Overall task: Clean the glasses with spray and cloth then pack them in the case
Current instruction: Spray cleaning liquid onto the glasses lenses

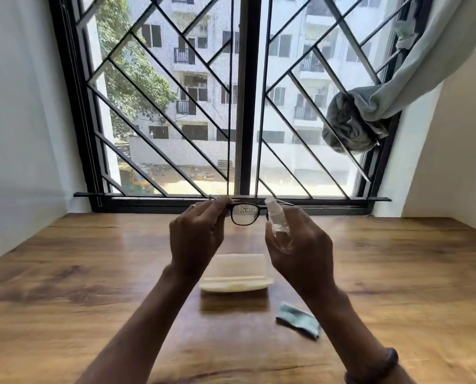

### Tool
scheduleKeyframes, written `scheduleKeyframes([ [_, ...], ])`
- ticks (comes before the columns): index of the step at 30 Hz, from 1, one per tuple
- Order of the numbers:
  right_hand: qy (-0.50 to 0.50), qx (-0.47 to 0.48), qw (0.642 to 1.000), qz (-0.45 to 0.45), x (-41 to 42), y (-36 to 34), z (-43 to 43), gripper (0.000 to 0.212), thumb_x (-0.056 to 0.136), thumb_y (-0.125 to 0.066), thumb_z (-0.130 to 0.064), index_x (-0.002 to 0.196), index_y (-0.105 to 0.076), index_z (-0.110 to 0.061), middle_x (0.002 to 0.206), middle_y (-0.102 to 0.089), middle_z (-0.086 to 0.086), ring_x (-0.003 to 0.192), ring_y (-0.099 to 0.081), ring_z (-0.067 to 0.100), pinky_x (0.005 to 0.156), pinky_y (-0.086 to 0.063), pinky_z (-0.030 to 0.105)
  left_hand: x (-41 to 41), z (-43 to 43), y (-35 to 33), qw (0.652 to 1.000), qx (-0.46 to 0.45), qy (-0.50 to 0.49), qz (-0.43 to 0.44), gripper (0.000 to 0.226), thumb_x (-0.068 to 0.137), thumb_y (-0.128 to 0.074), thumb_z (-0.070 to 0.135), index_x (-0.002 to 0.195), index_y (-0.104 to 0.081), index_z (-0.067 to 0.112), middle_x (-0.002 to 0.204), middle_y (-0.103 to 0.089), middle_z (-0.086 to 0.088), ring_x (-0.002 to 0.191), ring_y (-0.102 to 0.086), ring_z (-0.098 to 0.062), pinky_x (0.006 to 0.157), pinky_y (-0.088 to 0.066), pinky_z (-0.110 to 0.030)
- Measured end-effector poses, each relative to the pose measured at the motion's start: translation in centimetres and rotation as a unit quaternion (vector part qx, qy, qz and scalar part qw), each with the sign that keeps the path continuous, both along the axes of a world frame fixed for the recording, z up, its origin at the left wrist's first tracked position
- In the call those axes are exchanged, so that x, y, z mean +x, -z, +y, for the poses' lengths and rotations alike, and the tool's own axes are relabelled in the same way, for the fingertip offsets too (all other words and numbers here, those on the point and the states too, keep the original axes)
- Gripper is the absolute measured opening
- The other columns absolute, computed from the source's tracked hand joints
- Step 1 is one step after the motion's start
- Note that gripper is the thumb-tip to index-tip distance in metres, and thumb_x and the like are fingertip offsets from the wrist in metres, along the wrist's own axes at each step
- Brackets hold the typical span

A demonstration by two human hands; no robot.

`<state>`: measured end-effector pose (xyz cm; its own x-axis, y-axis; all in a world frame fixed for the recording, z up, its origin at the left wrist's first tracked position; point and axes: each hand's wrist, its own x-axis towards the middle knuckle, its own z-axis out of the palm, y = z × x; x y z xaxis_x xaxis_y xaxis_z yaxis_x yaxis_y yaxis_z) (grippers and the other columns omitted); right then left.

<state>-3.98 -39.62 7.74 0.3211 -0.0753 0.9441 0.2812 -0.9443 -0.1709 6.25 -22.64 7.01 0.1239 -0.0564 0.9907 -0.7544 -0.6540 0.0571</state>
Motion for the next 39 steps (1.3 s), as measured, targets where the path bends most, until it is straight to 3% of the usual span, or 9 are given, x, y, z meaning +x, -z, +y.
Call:
scheduleKeyframes([
  [14, 0.093, -0.084, 0.991, 0.039, 2.2, -2.2, 0.7, 0.021, 0.075, -0.075, -0.013, 0.089, -0.060, -0.014, 0.081, -0.066, 0.000, 0.057, -0.064, 0.034, 0.045, -0.045, 0.033, -0.1, 0.3, -0.3, 0.997, 0.044, -0.007, -0.059, 0.024, 0.098, -0.065, 0.024, 0.117, -0.076, 0.014, 0.084, -0.077, -0.003, 0.064, -0.071, -0.025, 0.048, -0.054, -0.035],
  [18, 0.027, 0.013, 0.999, 0.022, 3.0, -2.4, -1.0, 0.017, 0.079, -0.076, -0.019, 0.091, -0.065, -0.017, 0.081, -0.069, 0.000, 0.063, -0.065, 0.032, 0.052, -0.052, 0.037, -0.8, -0.2, -0.5, 0.999, -0.005, 0.039, 0.011, 0.057, 0.098, -0.068, 0.025, 0.148, -0.046, 0.006, 0.094, -0.075, 0.006, 0.061, -0.064, -0.008, 0.047, -0.049, -0.026],
  [22, -0.162, 0.220, 0.962, -0.004, 3.1, -3.4, -2.1, 0.008, 0.083, -0.076, -0.011, 0.083, -0.069, -0.015, 0.065, -0.067, 0.001, 0.054, -0.059, 0.021, 0.053, -0.051, 0.034, -0.9, -0.8, -0.2, 0.985, -0.073, 0.100, 0.119, 0.015, 0.101, -0.063, 0.029, 0.109, -0.058, 0.018, 0.078, -0.067, 0.013, 0.054, -0.055, -0.004, 0.050, -0.051, -0.033],
  [26, -0.350, 0.395, 0.849, 0.011, 2.6, -3.5, -2.2, 0.021, 0.079, -0.069, 0.011, 0.082, -0.068, -0.010, 0.061, -0.061, 0.005, 0.043, -0.050, 0.017, 0.045, -0.045, 0.027, -0.7, -2.1, 0.4, 0.919, -0.074, 0.223, 0.315, 0.008, 0.096, -0.071, 0.029, 0.090, -0.071, 0.023, 0.074, -0.074, 0.008, 0.050, -0.060, -0.011, 0.051, -0.053, -0.033],
  [28, -0.396, 0.420, 0.816, 0.037, 2.5, -3.2, -2.3, 0.012, 0.075, -0.066, 0.007, 0.086, -0.063, 0.005, 0.068, -0.057, 0.018, 0.044, -0.048, 0.020, 0.046, -0.045, 0.027, -1.4, -2.5, 0.2, 0.846, -0.115, 0.325, 0.407, 0.006, 0.095, -0.072, 0.024, 0.098, -0.074, 0.020, 0.083, -0.077, -0.001, 0.053, -0.060, -0.010, 0.048, -0.051, -0.030],
  [30, -0.422, 0.437, 0.792, 0.066, 2.5, -2.6, -2.4, 0.019, 0.078, -0.066, 0.007, 0.091, -0.055, 0.016, 0.070, -0.053, 0.021, 0.044, -0.048, 0.020, 0.047, -0.044, 0.027, -2.1, -2.7, -0.1, 0.779, -0.147, 0.404, 0.456, 0.012, 0.094, -0.071, 0.020, 0.105, -0.074, 0.014, 0.092, -0.077, -0.008, 0.053, -0.055, -0.005, 0.046, -0.042, -0.018],
  [32, -0.441, 0.440, 0.777, 0.090, 2.2, -2.2, -2.2, 0.013, 0.081, -0.068, 0.006, 0.088, -0.058, 0.010, 0.064, -0.055, 0.016, 0.043, -0.048, 0.019, 0.047, -0.043, 0.026, -2.4, -2.9, -0.1, 0.744, -0.159, 0.445, 0.472, 0.014, 0.093, -0.071, 0.020, 0.107, -0.074, 0.017, 0.087, -0.075, -0.001, 0.053, -0.052, -0.007, 0.046, -0.035, -0.017],
  [35, -0.460, 0.433, 0.767, 0.110, 1.9, -1.9, -2.1, 0.008, 0.080, -0.070, 0.001, 0.082, -0.064, -0.004, 0.062, -0.057, 0.012, 0.044, -0.049, 0.018, 0.046, -0.042, 0.025, -2.5, -3.2, 0.0, 0.730, -0.182, 0.459, 0.473, 0.014, 0.092, -0.071, 0.019, 0.105, -0.075, 0.021, 0.079, -0.073, 0.008, 0.055, -0.052, -0.009, 0.048, -0.034, -0.018],
  [39, -0.450, 0.451, 0.761, 0.123, 2.1, -1.6, -2.0, 0.014, 0.076, -0.074, -0.008, 0.085, -0.064, -0.004, 0.061, -0.052, 0.017, 0.042, -0.048, 0.019, 0.046, -0.042, 0.024, -2.4, -3.4, 0.1, 0.765, -0.227, 0.419, 0.433, 0.010, 0.093, -0.071, 0.008, 0.096, -0.077, 0.015, 0.073, -0.075, 0.007, 0.052, -0.052, -0.004, 0.048, -0.039, -0.015],
])
